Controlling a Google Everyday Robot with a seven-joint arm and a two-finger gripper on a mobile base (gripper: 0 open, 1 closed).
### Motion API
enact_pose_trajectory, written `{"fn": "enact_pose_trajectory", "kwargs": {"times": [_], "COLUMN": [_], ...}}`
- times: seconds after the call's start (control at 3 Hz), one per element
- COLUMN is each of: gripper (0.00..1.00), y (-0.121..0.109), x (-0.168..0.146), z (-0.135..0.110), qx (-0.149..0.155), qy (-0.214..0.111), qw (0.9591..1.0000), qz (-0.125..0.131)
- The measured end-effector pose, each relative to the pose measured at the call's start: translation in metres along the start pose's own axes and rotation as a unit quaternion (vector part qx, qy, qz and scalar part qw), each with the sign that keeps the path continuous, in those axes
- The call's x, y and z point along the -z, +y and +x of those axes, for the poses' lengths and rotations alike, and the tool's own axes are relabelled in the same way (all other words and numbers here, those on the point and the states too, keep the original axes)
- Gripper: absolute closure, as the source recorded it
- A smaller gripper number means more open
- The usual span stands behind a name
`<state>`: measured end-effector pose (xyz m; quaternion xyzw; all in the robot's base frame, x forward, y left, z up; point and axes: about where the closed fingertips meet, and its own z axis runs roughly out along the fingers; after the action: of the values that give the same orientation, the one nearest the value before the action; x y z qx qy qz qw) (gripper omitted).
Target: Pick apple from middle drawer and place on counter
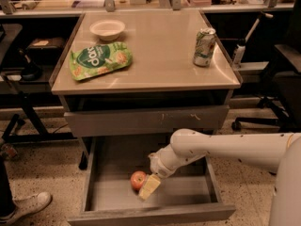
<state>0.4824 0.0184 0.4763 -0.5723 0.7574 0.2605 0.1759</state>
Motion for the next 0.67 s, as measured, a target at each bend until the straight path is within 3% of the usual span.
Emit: {"fn": "enact_pose_trajectory", "kwargs": {"times": [0.33, 0.67], "gripper": [0.0, 0.0], "y": [-0.023, -0.046], "x": [-0.015, -0.046], "z": [-0.003, 0.007], "qx": [0.002, -0.018], "qy": [-0.021, -0.049], "qw": [0.9997, 0.9984], "qz": [0.015, 0.024]}}
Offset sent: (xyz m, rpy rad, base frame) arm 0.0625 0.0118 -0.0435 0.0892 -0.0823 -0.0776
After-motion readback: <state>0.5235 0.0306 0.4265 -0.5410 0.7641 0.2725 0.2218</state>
